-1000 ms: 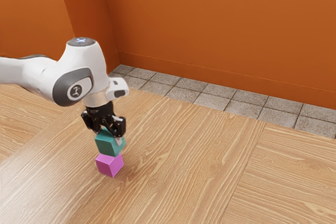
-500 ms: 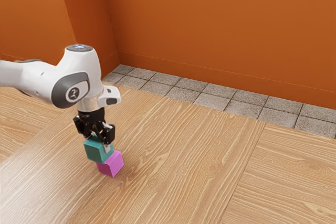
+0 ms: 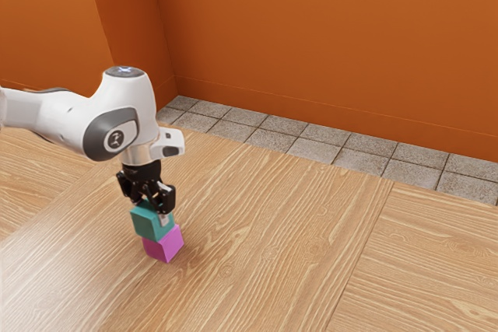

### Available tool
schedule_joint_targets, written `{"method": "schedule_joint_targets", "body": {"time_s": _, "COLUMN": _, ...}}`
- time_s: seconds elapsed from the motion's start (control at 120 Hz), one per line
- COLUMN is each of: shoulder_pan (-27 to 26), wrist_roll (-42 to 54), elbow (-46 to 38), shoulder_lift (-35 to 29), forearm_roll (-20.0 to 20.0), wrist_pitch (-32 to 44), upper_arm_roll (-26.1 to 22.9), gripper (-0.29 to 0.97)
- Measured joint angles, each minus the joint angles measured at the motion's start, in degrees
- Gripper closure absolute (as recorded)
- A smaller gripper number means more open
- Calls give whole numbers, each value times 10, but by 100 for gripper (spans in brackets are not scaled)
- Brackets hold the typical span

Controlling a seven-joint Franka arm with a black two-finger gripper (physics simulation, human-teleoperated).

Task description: Pick up the blue block with one arm, and put the blue block on the pink block with one arm

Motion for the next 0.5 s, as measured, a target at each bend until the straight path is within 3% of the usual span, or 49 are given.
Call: {"method": "schedule_joint_targets", "body": {"time_s": 0.5, "shoulder_pan": 12, "wrist_roll": 12, "elbow": 12, "shoulder_lift": 12, "forearm_roll": -1, "wrist_pitch": 6, "upper_arm_roll": 3, "gripper": 40}}
